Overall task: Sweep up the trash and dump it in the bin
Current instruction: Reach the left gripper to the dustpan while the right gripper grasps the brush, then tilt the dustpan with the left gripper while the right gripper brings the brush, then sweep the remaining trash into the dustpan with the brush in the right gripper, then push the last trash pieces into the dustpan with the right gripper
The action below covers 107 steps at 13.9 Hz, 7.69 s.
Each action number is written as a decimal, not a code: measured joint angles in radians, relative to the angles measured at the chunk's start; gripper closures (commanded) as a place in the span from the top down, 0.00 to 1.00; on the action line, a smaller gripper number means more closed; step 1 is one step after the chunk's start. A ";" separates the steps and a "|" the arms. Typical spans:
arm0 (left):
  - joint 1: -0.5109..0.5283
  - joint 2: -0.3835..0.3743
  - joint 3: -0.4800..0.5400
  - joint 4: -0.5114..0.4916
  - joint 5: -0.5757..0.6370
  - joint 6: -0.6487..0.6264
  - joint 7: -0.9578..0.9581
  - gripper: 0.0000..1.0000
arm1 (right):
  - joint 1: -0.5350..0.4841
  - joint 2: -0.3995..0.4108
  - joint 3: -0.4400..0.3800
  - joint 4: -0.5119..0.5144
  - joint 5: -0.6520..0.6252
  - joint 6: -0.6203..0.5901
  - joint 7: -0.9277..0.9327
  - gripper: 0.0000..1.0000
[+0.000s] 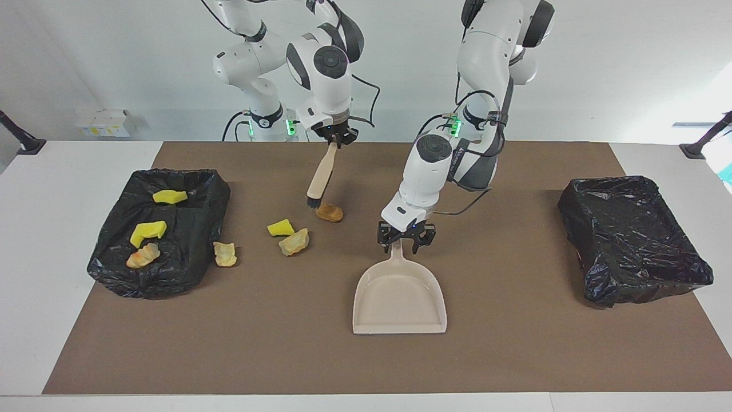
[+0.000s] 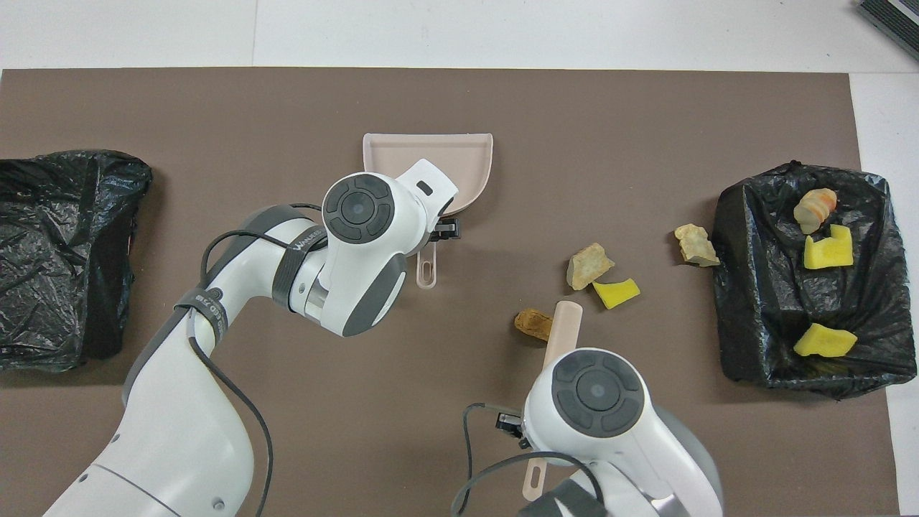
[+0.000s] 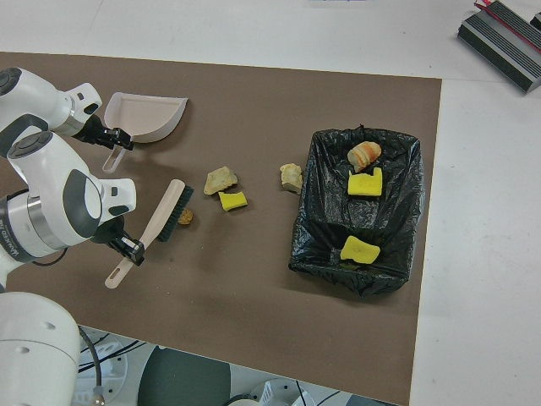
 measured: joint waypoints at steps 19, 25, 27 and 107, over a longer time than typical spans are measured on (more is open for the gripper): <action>0.137 -0.175 0.026 0.011 0.002 -0.408 0.778 0.00 | -0.392 0.202 -0.002 0.021 -0.569 0.126 -0.420 0.00; 0.144 -0.267 0.026 0.001 0.066 -0.516 0.981 0.00 | -0.385 0.244 0.010 0.020 -0.414 0.200 -0.513 0.00; 0.145 -0.287 0.026 -0.025 0.090 -0.520 1.066 0.00 | -0.356 0.244 0.017 0.023 -0.327 0.205 -0.529 0.00; 0.067 -0.376 0.016 -0.422 0.109 -0.248 1.336 0.00 | 0.098 0.195 0.005 0.086 0.320 0.002 -0.265 0.00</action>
